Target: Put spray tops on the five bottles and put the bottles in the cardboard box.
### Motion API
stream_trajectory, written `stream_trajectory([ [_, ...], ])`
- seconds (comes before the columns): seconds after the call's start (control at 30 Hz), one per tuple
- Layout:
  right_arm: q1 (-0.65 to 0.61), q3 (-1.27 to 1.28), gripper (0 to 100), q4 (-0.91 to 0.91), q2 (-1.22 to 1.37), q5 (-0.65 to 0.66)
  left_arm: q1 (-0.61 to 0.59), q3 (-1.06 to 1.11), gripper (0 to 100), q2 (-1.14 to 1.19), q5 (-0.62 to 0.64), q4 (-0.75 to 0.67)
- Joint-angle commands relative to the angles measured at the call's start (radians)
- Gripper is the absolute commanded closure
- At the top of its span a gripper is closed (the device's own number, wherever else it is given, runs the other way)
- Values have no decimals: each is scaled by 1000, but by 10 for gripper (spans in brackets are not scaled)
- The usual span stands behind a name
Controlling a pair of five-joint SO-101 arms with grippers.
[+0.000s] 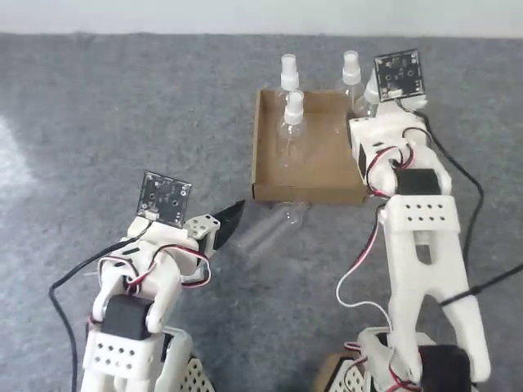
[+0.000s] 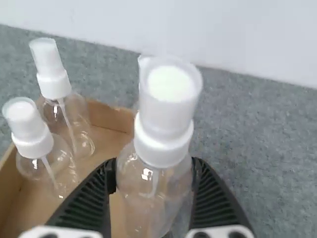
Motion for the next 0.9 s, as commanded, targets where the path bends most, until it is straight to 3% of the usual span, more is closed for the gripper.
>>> stream_trajectory([
  [0.0, -45, -11, 993, -65, 10, 18, 0, -5, 695, -11, -2, -32],
  [0.43, -50, -14, 993, -297, 232, 18, 0, -4, 695, -9, -5, -31],
  [0.6, -47, -69, 993, -311, 312, -64, 0, -4, 695, -9, -5, -31],
  [0.87, -38, -92, 993, -364, 378, -64, 0, 8, 695, -14, -6, -35],
])
